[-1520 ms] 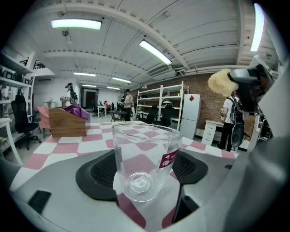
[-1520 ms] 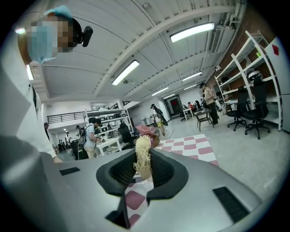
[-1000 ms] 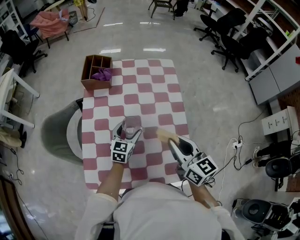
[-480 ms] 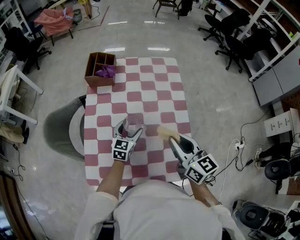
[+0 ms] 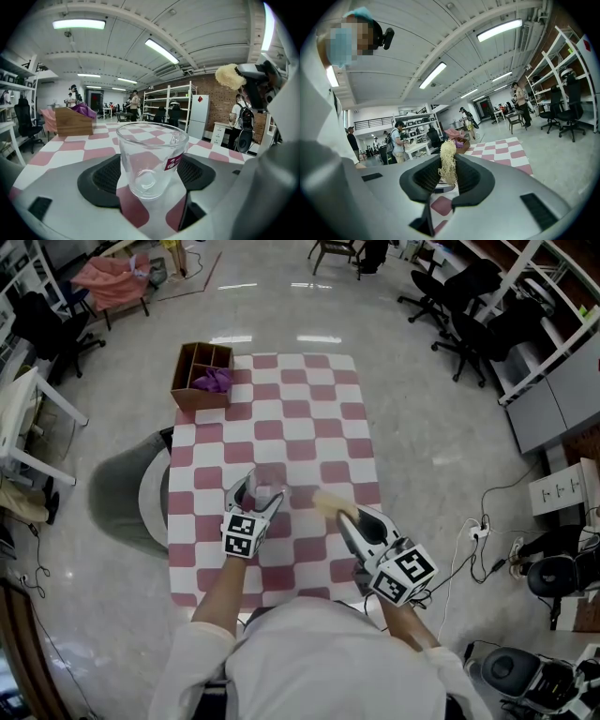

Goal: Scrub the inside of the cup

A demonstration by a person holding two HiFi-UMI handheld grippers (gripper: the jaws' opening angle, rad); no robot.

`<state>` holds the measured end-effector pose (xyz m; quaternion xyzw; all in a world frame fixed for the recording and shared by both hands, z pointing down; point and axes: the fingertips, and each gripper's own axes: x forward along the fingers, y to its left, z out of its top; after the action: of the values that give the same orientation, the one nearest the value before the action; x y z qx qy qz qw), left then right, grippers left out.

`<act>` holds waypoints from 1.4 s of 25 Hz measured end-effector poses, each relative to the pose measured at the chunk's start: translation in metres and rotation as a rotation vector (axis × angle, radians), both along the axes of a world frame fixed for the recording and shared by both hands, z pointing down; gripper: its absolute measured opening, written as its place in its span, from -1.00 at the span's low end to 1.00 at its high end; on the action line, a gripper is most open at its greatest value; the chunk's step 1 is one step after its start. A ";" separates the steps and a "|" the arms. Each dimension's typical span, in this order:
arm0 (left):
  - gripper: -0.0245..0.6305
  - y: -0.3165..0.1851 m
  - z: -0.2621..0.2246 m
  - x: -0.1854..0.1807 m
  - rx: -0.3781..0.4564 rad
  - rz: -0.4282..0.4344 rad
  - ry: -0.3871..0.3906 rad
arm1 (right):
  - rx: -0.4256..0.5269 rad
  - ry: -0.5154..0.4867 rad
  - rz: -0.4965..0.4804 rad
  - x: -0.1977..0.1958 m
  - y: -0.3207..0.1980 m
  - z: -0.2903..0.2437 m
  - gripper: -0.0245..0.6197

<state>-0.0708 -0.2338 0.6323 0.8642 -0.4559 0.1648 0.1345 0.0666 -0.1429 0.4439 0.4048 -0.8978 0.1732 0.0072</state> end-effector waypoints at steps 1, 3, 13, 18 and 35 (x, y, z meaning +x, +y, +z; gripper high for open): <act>0.17 0.001 0.001 0.000 0.000 -0.001 0.000 | -0.001 0.001 -0.001 0.000 0.000 0.001 -0.66; 0.17 0.002 0.001 -0.002 0.002 -0.002 -0.002 | -0.003 0.005 -0.002 0.000 0.000 0.002 -0.66; 0.17 0.019 -0.011 -0.016 0.014 -0.034 -0.015 | 0.004 -0.009 -0.032 -0.007 -0.001 0.003 -0.66; 0.17 0.033 -0.016 -0.019 0.013 -0.053 -0.006 | 0.007 -0.012 -0.050 -0.012 -0.003 0.004 -0.66; -0.11 0.079 -0.086 -0.028 0.150 -0.097 0.019 | 0.022 -0.022 -0.106 -0.023 -0.004 0.008 -0.66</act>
<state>-0.0985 -0.1553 0.5467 0.8503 -0.5069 0.1153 0.0818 0.0441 -0.1468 0.4524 0.3548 -0.9199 0.1671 0.0019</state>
